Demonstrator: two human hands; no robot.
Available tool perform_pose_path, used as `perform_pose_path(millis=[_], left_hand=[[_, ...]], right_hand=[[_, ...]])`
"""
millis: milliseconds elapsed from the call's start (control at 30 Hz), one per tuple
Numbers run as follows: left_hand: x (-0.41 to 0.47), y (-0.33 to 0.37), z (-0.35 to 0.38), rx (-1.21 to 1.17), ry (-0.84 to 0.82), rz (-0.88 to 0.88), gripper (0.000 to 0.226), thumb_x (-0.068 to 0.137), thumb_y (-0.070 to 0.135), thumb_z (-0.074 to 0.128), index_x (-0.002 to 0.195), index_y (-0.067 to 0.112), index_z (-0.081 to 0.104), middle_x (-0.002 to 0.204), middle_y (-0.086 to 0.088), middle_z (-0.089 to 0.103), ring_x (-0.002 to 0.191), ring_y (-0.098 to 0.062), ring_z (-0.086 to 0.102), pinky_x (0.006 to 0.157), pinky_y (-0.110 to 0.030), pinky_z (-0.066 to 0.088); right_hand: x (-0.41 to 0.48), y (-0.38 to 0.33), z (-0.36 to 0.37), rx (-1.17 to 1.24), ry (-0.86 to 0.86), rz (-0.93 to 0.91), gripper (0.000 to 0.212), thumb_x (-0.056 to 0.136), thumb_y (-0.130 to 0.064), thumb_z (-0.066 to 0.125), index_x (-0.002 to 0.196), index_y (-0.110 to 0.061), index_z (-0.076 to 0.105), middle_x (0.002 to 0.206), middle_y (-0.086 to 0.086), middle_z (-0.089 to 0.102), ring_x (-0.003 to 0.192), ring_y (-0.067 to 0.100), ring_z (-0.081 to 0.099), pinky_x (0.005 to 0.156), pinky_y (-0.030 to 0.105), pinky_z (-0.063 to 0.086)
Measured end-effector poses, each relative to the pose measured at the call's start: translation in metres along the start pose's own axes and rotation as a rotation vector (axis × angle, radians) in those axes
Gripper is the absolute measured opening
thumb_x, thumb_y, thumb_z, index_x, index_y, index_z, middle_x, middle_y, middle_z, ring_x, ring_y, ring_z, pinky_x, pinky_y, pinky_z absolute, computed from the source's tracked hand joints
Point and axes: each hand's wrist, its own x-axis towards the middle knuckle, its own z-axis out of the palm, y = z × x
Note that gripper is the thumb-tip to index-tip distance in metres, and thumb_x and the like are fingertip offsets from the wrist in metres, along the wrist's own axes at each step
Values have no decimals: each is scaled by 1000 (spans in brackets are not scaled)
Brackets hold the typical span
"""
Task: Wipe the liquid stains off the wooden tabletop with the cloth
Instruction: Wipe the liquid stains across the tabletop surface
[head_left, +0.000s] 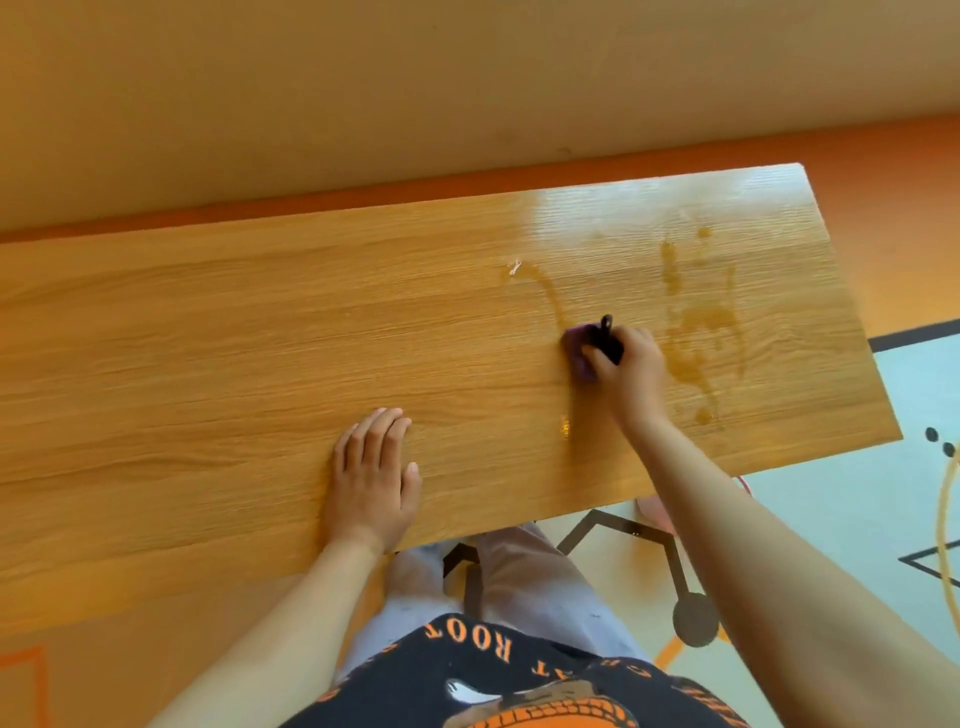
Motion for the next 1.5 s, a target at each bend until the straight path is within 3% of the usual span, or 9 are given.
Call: perform_pose_path(millis=[233,400,600,833,967,1133,1267,1367,1500], left_hand=[[1,-1,1,-20,13,-1,51,82,28,42,129,7,49,136,-11,50,130,-28,39,111,-43,22],[1,-1,1,-11,-1,-4,53,82,28,41,129,7,50,137,-9,49,131,-27,39,114,-39,17],[1,-1,0,11,-28,-11,53,83,29,41,132,8,46,138,-9,47,132,-27,38,116,-37,13],[1,-1,2,-8,4,-14,52,83,28,42,131,10,45,137,-9,49,131,-27,38,116,-36,13],[1,-2,4,-1,25,-7,50,85,32,44,130,10,46,137,-8,49,131,-26,39,115,-37,15],[0,-3,5,19,16,-2,53,90,43,42,131,10,45,138,-7,47,131,-25,39,115,-39,17],[0,-2,4,23,25,-3,53,91,44,42,131,10,45,138,-7,46,132,-25,38,115,-38,15],[1,-2,6,14,30,-7,53,90,45,42,131,11,45,138,-6,46,132,-25,38,116,-38,15],[-1,-3,9,16,28,-5,53,91,46,41,131,13,45,138,-6,46,132,-25,39,115,-39,18]], right_hand=[[22,5,-3,-80,166,186,20,83,-21,65,93,-4,61,100,14,56,94,30,54,80,33,39],[-27,-63,55,35,-163,-163,12,81,-17,67,85,-9,60,86,-3,49,78,15,47,67,24,32],[-4,-58,47,69,-323,-271,18,81,-17,70,95,-8,64,91,0,52,83,15,50,69,22,34],[80,3,-18,-57,17,-1,20,81,-18,66,93,-3,64,95,9,55,91,28,54,73,24,34],[82,-19,1,-64,92,114,22,83,-21,65,96,-3,62,104,12,57,95,27,55,75,24,34],[36,-86,63,0,-186,-230,14,80,-20,68,85,-9,61,88,1,50,79,17,46,67,24,29],[19,-106,80,23,-367,-434,16,81,-22,69,87,-8,62,87,-2,51,81,17,49,68,27,38],[42,-91,65,11,-387,-432,15,82,-22,68,90,-10,62,91,-1,52,84,17,49,70,25,38],[95,-60,27,-15,-207,-234,13,84,-19,65,87,-9,60,93,3,53,85,23,52,68,25,34]])
